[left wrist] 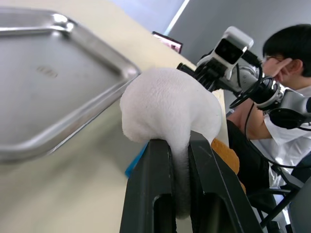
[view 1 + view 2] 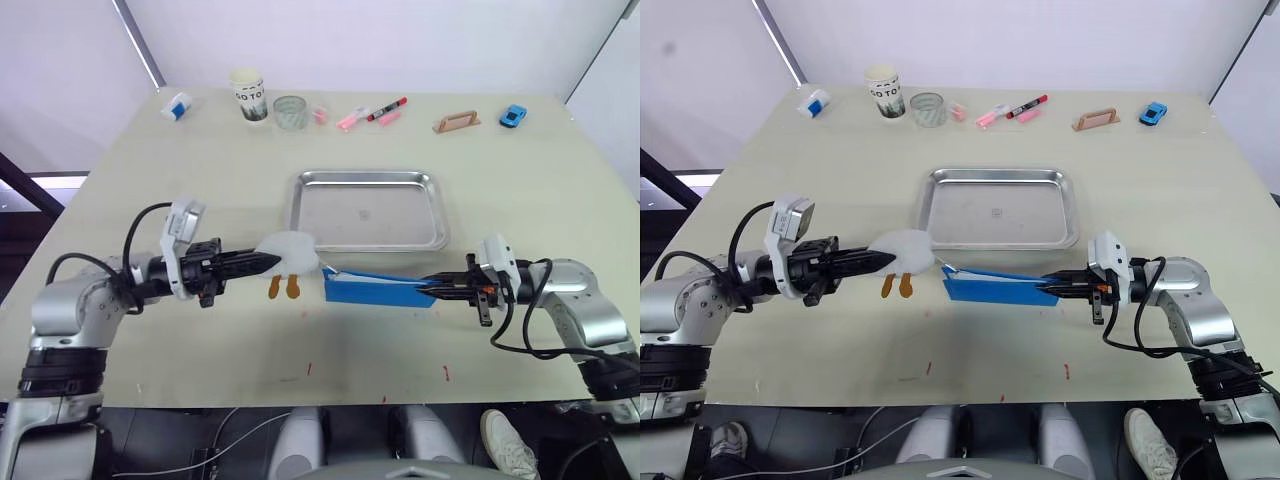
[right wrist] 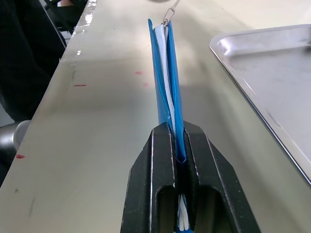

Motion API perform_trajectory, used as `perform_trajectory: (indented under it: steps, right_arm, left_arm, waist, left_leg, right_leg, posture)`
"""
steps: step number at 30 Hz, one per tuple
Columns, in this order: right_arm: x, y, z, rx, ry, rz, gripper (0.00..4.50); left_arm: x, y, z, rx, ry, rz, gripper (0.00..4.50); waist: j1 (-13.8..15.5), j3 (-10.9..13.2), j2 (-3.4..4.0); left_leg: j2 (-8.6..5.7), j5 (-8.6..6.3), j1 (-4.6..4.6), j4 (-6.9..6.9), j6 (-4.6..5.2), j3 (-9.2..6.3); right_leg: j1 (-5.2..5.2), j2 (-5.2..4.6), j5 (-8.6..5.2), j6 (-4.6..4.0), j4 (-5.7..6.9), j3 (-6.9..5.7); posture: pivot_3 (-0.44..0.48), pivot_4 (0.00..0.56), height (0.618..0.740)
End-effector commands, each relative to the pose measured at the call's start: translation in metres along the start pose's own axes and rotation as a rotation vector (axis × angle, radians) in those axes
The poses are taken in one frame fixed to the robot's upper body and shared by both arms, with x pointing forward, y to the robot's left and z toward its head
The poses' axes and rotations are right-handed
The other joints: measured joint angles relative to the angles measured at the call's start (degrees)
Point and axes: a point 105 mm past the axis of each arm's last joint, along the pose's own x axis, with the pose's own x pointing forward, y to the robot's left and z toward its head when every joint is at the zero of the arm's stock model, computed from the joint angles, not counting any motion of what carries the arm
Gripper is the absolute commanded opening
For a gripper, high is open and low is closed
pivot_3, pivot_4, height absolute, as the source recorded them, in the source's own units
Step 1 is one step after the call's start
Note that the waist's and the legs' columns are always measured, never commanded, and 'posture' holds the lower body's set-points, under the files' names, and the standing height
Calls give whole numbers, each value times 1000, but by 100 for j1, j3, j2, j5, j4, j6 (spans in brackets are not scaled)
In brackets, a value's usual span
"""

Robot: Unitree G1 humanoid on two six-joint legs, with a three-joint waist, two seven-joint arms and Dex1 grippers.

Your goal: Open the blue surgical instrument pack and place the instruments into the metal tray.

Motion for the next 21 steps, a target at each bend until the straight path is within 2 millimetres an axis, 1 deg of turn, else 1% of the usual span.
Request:
perform_trajectory:
  steps: [1,2,5,8,12,21]
  right_arm:
    - [-1,1,-2,18,-2,2,0]
    - [-1,2,-2,18,-4,2,0]
    - [-2,2,10,19,-64,-4,0]
    - [-2,4,23,21,-117,6,0]
    - [-4,7,30,32,-141,15,0]
    - [-10,5,42,65,-205,-25,0]
  left_arm:
    - [-14,5,0,28,-3,61,77]
    - [-16,6,-3,27,1,69,77]
    - [-18,12,-14,22,20,98,77]
    - [-15,12,-16,28,18,98,77]
    - [-12,12,-18,27,23,97,77]
    - [-13,13,-31,17,75,105,77]
  waist:
    - [-5,0,1]
    - [-6,0,1]
    - [-3,0,1]
    - [10,1,1]
    - [20,2,1]
    - [46,2,1]
  left_leg:
    - [0,0,0,0,0,0]
    - [0,0,1,0,0,1]
    - [0,0,0,0,0,1]
    - [0,0,-1,0,0,1]
    - [0,0,-2,0,0,4]
    - [0,0,-4,0,0,6]
  right_leg:
    - [0,0,0,0,0,0]
    - [0,0,0,0,0,0]
    - [0,-1,0,0,1,0]
    - [-1,-1,0,0,1,0]
    - [-3,-3,0,0,1,0]
    - [-6,-3,0,0,2,2]
  posture:
    - [0,150,740]
    - [0,150,740]
    - [0,150,740]
    - [0,150,740]
    - [0,150,740]
    - [0,150,740]
